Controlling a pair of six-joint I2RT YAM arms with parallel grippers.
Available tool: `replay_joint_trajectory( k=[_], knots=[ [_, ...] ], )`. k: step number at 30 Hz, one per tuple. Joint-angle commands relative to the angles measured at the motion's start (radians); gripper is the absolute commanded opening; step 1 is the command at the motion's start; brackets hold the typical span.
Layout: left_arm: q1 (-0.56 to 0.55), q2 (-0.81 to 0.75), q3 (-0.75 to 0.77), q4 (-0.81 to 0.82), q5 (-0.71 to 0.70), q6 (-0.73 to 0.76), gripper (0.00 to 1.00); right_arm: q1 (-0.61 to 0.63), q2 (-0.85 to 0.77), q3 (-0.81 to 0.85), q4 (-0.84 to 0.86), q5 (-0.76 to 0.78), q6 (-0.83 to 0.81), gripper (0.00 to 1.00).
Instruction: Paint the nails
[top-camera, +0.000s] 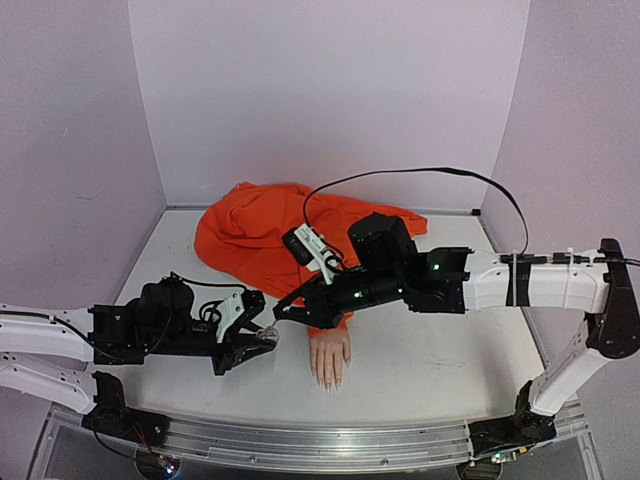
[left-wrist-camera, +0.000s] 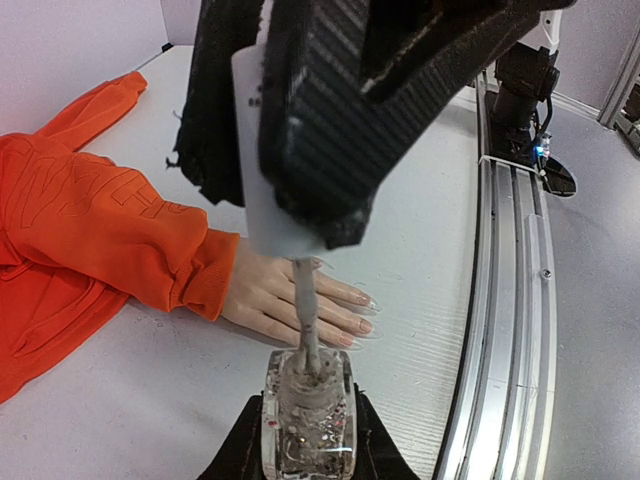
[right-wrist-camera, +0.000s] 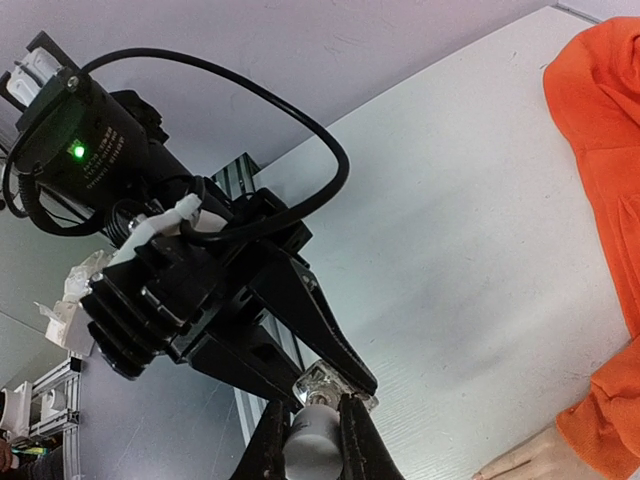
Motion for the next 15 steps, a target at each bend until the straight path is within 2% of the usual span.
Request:
replay_joint_trajectory(
  k=[1,15],
  knots=[
    [-0.008,-0.016,0.052,0.023,-0.012,0.011,0.00,0.006,0.016,0.051,0.018,-0.006,-0.014,0.00],
    [-0.012,-0.015,0.057,0.023,-0.011,0.008,0.00,0.014,0.042,0.057,0.000,-0.029,-0.013,0.00]
  ],
)
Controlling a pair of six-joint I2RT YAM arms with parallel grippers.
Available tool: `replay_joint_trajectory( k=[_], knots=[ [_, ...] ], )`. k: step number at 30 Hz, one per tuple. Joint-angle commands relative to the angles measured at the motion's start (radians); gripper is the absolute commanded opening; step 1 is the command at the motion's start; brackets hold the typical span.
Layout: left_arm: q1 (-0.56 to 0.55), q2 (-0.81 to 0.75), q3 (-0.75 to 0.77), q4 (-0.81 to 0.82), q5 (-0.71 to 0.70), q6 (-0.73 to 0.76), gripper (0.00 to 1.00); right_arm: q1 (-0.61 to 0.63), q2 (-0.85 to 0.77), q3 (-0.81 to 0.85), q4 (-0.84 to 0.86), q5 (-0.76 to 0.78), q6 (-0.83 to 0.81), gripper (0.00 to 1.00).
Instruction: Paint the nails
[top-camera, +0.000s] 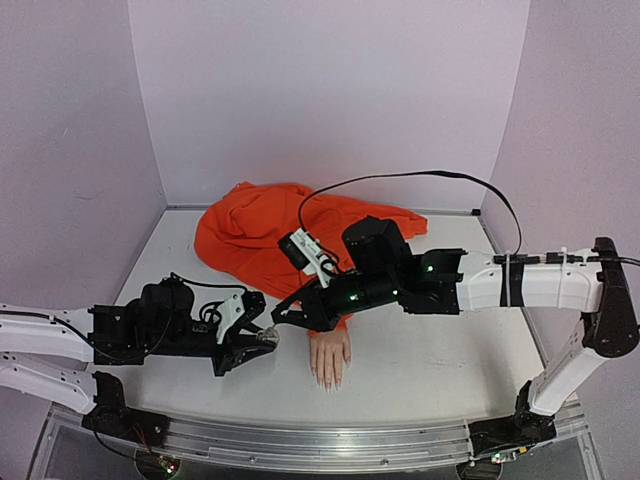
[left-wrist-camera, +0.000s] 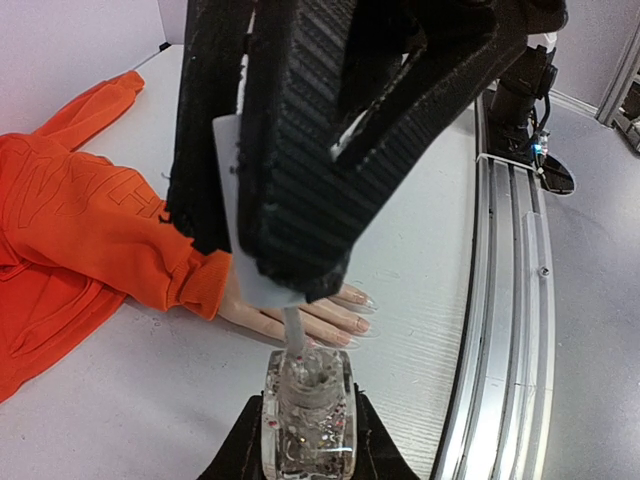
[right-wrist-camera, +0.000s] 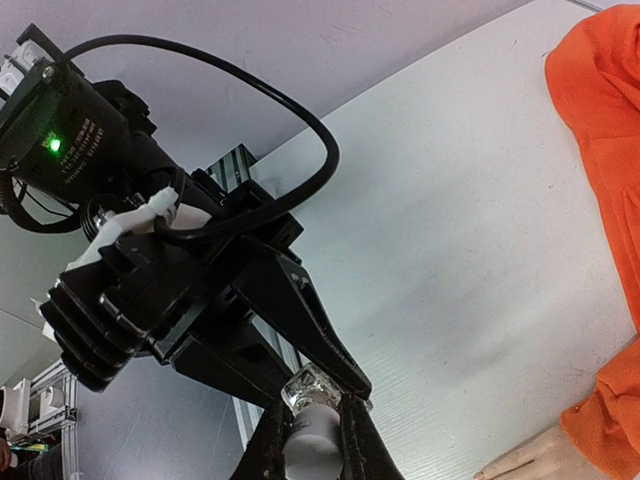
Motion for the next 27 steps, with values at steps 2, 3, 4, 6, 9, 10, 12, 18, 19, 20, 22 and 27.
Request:
replay_joint_trajectory(
  k=[2,3,4,6,9,10,12,18,19,20,22,27],
  knots=[
    [-0.006,-0.014,0.059,0.025,-0.010,0.007,0.00,0.013,0.022,0.056,0.005,-0.034,-0.013,0.00],
    [-0.006,-0.014,0.060,0.025,-0.010,0.007,0.00,0.015,0.026,0.057,0.004,-0.037,-0.014,0.00],
    [-0.008,-0.014,0.061,0.025,-0.010,0.006,0.00,0.015,0.030,0.059,0.002,-0.039,-0.016,0.00],
    [-0.008,-0.013,0.062,0.025,-0.010,0.006,0.00,0.019,0.038,0.062,0.001,-0.047,-0.016,0.00],
    [-0.008,-0.015,0.063,0.023,-0.010,0.006,0.00,0.023,0.051,0.061,-0.005,-0.059,-0.017,0.00],
    [-0.009,-0.017,0.062,0.023,-0.010,0.005,0.00,0.023,0.053,0.059,-0.007,-0.064,-0.018,0.00],
    [-0.008,-0.024,0.060,0.023,-0.010,0.004,0.00,0.023,0.056,0.054,-0.010,-0.070,-0.019,0.00],
    [-0.010,-0.039,0.064,0.023,0.051,0.003,0.00,0.023,0.065,0.054,-0.020,-0.151,-0.082,0.00],
    [-0.010,-0.041,0.069,0.023,0.082,0.003,0.00,0.023,0.066,0.056,-0.023,-0.176,-0.106,0.00],
    [-0.009,-0.043,0.073,0.023,0.112,0.001,0.00,0.023,0.068,0.057,-0.032,-0.202,-0.131,0.00],
    [-0.009,-0.046,0.084,0.022,0.178,-0.006,0.00,0.023,0.070,0.058,-0.059,-0.257,-0.190,0.00],
    [-0.009,-0.064,0.115,0.022,0.241,-0.030,0.00,0.023,0.079,0.084,-0.143,-0.295,-0.298,0.00]
  ],
)
